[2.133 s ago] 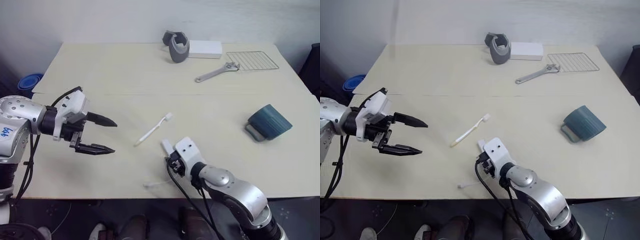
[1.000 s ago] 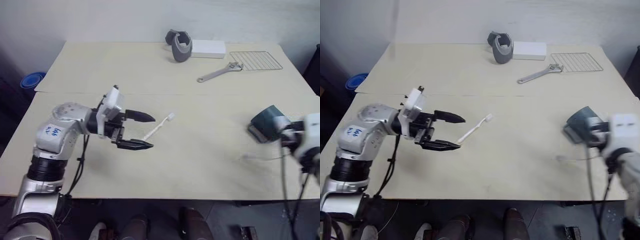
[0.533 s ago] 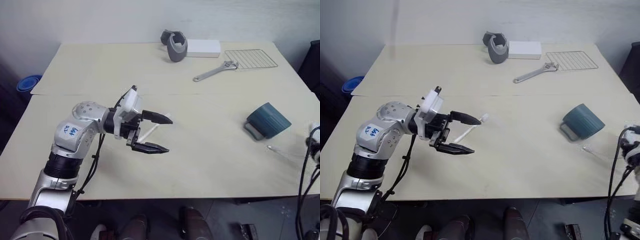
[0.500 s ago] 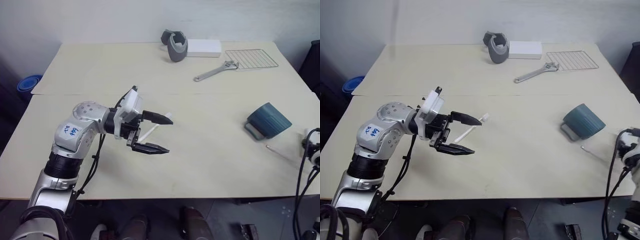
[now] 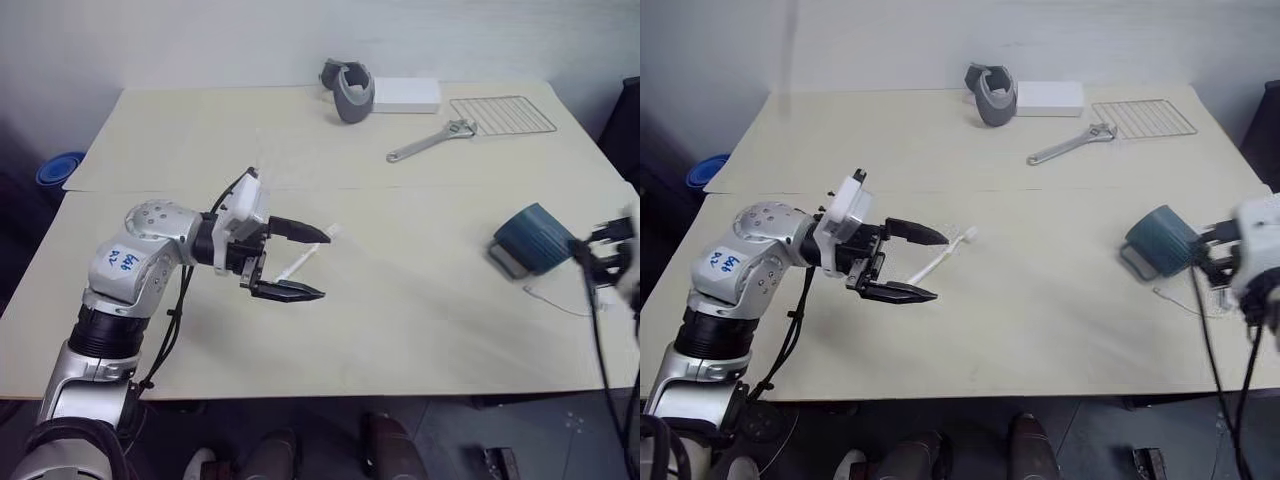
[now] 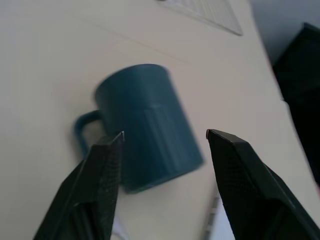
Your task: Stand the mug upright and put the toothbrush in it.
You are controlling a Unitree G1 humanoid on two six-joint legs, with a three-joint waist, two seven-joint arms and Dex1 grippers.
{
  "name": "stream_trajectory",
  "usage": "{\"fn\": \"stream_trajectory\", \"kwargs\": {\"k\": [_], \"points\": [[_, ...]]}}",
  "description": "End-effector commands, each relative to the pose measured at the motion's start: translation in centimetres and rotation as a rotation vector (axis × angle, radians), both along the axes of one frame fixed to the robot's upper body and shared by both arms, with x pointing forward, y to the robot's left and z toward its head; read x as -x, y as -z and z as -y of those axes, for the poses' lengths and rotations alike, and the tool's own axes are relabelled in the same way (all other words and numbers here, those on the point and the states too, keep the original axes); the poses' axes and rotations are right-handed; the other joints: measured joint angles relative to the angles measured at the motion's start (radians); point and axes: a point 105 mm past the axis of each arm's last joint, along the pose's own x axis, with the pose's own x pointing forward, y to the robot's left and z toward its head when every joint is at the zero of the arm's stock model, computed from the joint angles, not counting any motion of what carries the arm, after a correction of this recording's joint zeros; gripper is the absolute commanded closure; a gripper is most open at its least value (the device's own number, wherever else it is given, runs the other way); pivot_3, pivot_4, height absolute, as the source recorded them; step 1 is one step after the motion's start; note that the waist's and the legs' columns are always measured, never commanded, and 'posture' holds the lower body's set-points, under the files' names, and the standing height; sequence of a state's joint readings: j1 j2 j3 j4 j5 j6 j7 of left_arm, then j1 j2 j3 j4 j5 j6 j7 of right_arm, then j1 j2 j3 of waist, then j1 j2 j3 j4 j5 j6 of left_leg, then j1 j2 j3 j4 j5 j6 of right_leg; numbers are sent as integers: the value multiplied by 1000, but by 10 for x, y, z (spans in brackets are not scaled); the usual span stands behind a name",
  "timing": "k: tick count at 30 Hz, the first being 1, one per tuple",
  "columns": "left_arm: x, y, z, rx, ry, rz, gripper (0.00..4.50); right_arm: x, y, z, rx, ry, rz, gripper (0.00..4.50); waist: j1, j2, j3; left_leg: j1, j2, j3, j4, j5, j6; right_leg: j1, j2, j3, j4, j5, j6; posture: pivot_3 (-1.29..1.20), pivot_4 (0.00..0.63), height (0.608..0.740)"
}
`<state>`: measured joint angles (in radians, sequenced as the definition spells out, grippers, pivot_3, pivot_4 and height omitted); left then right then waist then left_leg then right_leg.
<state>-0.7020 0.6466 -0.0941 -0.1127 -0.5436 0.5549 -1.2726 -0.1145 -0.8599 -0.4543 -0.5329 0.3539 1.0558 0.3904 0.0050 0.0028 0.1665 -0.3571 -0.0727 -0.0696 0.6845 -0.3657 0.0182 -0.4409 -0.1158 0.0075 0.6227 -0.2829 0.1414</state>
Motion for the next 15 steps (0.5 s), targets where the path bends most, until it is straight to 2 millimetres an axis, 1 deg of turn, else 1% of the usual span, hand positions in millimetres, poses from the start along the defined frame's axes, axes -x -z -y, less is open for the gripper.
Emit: {"fn": "stream_trajectory", "kwargs": {"k": [1, 4, 7, 12, 15], "points": [[1, -9, 0, 14, 4, 50, 0, -5, 10, -23, 14, -58, -53, 1736, 3, 0, 0, 0, 0, 0, 0, 0, 0, 0, 0, 0, -1, 0, 0, 0, 150, 740], [1, -10, 3, 14, 6, 55, 0, -12, 23, -29, 52, -74, -101, 1736, 6, 0, 0, -1, 0, -1, 0, 0, 0, 0, 0, -1, -1, 0, 0, 0, 150, 740], [1, -10, 3, 16, 6, 59, 0, -22, 27, -30, 66, -72, -111, 1736, 4, 0, 0, -2, 0, -1, 0, 0, 0, -1, 0, -1, -1, 0, 0, 0, 150, 740], [1, -11, 3, 23, -7, 66, 0, -42, 33, -17, 105, -54, -131, 1736, -4, 0, 0, -2, 0, -1, 0, 0, 0, -1, 0, -1, -1, 0, 0, 0, 150, 740], [1, -11, 3, 28, -15, 68, 0, -55, 40, -12, 80, -47, -149, 1736, -6, 0, 0, -2, 0, 0, 0, 0, 0, -1, 0, -1, -1, 0, 0, 0, 150, 740]]}}
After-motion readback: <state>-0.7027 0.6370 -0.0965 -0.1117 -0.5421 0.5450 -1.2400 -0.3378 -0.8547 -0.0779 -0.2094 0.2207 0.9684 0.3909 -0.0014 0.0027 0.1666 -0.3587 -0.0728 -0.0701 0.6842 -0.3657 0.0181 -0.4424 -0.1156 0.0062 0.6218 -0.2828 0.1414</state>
